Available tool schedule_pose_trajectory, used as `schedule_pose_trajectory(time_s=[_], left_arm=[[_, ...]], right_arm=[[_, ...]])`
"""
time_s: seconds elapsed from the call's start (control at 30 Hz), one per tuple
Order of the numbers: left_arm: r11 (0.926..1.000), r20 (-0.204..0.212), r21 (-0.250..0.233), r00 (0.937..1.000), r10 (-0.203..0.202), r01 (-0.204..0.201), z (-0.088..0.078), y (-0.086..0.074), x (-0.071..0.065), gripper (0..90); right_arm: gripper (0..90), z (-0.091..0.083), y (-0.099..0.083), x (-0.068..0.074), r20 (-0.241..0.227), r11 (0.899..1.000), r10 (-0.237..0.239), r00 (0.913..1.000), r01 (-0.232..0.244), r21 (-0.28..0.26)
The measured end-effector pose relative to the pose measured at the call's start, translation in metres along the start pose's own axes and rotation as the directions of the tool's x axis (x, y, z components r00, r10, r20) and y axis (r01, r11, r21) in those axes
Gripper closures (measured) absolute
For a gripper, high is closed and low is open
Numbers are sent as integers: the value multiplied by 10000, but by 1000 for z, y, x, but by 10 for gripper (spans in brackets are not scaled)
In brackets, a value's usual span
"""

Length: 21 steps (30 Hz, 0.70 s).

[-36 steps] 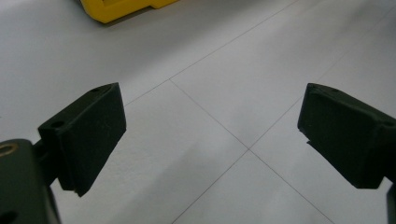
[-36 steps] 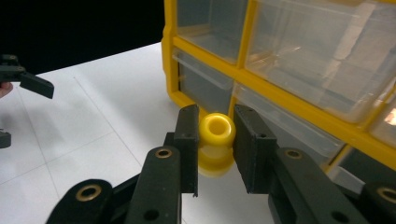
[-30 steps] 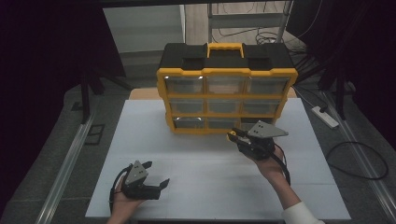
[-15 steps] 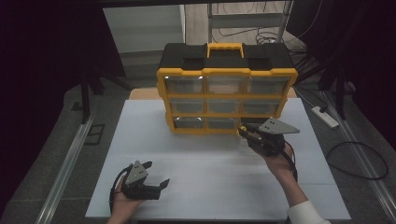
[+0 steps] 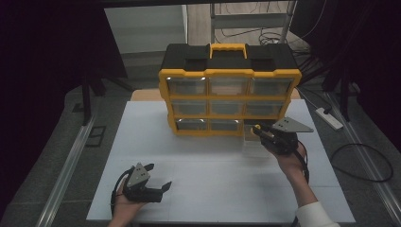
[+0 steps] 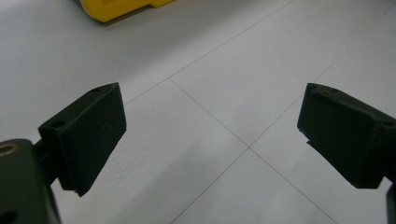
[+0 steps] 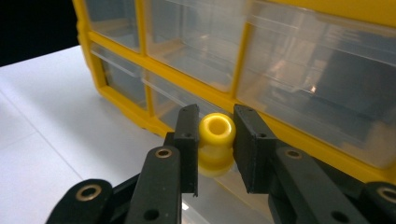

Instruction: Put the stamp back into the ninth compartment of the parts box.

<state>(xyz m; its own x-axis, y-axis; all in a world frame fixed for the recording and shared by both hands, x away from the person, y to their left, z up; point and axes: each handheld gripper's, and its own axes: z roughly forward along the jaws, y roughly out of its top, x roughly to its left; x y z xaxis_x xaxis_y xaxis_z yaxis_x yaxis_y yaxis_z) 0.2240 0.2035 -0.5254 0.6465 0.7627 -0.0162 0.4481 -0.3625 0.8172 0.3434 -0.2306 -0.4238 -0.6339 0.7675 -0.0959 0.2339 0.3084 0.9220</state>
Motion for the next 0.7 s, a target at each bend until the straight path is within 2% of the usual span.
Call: schedule_pose_trajectory(time_s=[0.27,0.53,0.7], left_arm=[[10000,6,14,10000,11,-11,0,0,0,81],[10000,20,24,10000,29,-29,0,0,0,81],[10000,26,37,10000,34,-34,0,0,0,81]], right_arm=[[725,-1,-6,-13,342,9994,284,9990,-290,179],[724,1,-9,-14,387,9990,275,9989,-288,347],[724,6,-13,-14,402,9974,203,9990,-230,676]])
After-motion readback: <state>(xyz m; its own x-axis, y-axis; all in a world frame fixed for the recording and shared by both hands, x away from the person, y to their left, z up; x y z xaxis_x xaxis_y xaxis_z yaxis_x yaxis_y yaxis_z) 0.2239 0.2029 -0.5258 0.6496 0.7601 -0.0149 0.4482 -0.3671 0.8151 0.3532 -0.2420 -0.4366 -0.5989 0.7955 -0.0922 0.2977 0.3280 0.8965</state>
